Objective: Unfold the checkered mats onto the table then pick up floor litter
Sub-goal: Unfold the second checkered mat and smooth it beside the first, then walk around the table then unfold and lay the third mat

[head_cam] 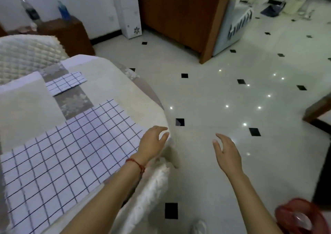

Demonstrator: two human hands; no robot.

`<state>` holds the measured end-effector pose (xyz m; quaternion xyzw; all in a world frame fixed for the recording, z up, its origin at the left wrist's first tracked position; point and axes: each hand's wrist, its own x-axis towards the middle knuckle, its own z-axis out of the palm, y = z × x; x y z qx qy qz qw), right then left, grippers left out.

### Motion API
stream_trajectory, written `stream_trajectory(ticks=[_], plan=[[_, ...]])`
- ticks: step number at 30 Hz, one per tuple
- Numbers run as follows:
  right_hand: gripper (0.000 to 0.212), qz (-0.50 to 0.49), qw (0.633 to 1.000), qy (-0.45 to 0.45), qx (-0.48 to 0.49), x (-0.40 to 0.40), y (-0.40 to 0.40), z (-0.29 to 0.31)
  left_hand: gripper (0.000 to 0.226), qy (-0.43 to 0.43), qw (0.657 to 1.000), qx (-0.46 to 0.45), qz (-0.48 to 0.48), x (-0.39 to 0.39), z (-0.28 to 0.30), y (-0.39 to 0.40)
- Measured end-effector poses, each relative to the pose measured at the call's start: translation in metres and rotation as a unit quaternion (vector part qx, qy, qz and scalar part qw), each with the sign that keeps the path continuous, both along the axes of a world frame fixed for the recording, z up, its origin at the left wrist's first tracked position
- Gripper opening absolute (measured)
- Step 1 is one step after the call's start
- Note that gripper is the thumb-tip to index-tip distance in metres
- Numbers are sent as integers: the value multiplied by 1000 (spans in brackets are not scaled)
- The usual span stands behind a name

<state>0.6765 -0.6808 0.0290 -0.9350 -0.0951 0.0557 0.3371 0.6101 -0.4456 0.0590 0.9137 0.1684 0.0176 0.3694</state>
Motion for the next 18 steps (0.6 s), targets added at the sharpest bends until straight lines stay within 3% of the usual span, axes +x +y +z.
stream_trajectory(ticks=[9,18], plan=[[38,-148,985,81,23,16,-198,-23,35,134,978,-114,-112,94,-18,-161],[37,-240,941,237,35,26,-258,-86,25,264,947,-181,-14,105,-98,-173]])
